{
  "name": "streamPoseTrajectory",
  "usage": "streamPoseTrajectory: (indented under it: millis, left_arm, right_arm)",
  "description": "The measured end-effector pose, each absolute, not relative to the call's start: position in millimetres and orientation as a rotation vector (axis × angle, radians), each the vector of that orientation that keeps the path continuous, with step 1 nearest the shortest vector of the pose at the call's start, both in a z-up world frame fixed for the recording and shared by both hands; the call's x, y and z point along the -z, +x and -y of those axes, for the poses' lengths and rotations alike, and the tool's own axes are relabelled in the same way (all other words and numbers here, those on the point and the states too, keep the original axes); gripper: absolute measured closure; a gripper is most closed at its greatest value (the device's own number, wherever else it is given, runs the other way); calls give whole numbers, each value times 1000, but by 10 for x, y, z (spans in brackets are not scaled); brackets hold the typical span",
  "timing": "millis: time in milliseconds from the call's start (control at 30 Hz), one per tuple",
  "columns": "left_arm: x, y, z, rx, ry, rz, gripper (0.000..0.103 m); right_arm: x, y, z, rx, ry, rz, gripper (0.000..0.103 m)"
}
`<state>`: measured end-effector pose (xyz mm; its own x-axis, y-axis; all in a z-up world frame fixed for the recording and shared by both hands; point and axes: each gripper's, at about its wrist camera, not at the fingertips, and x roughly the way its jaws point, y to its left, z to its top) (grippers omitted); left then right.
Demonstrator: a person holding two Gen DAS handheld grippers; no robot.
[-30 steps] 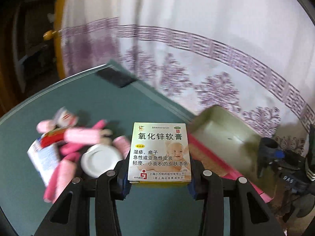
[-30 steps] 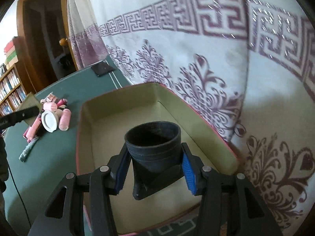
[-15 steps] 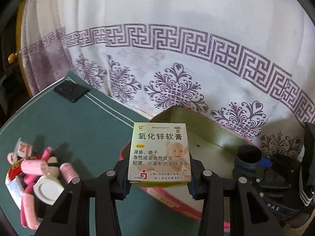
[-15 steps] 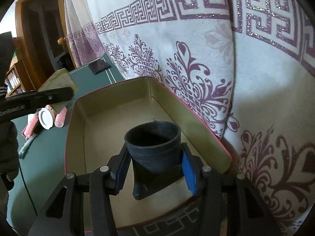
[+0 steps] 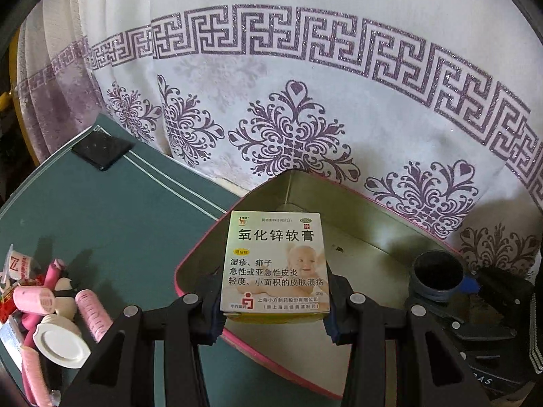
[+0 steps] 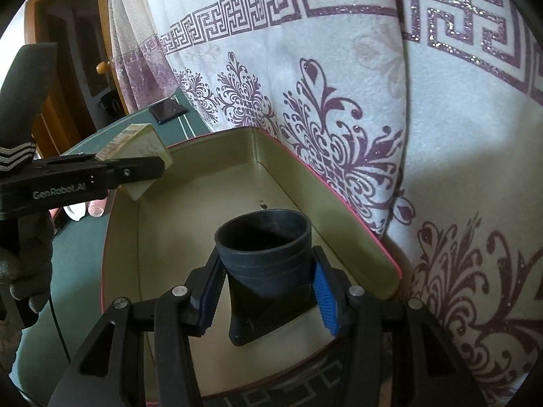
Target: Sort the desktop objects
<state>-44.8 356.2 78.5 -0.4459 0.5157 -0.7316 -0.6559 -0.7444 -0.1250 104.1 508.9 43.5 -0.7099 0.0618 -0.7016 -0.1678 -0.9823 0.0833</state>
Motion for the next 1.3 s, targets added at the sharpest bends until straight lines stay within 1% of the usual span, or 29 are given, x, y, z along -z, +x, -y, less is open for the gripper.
streamPoseTrajectory:
  millis: [200, 267, 300, 333, 733, 833, 1000, 1300]
  left_arm:
    - [-733, -499, -3584, -2189, -1055, -232, 56]
    - [-717, -519, -3582, -2191, -1067, -228, 49]
    - [-713, -528, -3575, -2194, -1070, -224, 38]
    - [-711, -536, -3562, -2200, -1070, -217, 35]
    - [-786, -501, -3402, -2231, -1056, -207, 35]
    - [-810, -465, -3339, -2242, -1053, -206, 35]
    - [-833, -438, -3180, -2260, -1057, -174, 35]
    - [-862, -382, -2756, -2305, -1070, -91, 35]
  right_arm:
    - [-434, 1029, -5104, -2782, -1137, -222, 49]
    - [-436, 1028, -5104, -2780, -1139, -224, 49]
    - [-437, 1028, -5102, -2778, -1139, -225, 49]
    - [-436, 1029, -5098, -2777, -1139, -227, 49]
    - [-484, 1061, -5106, -2773, -1112, -261, 48]
    - [-530, 1084, -5091, -2786, -1087, -275, 44]
    - [-628, 1113, -5018, -2807, -1043, -268, 41]
    - [-711, 1098, -4919, -2817, -999, -260, 40]
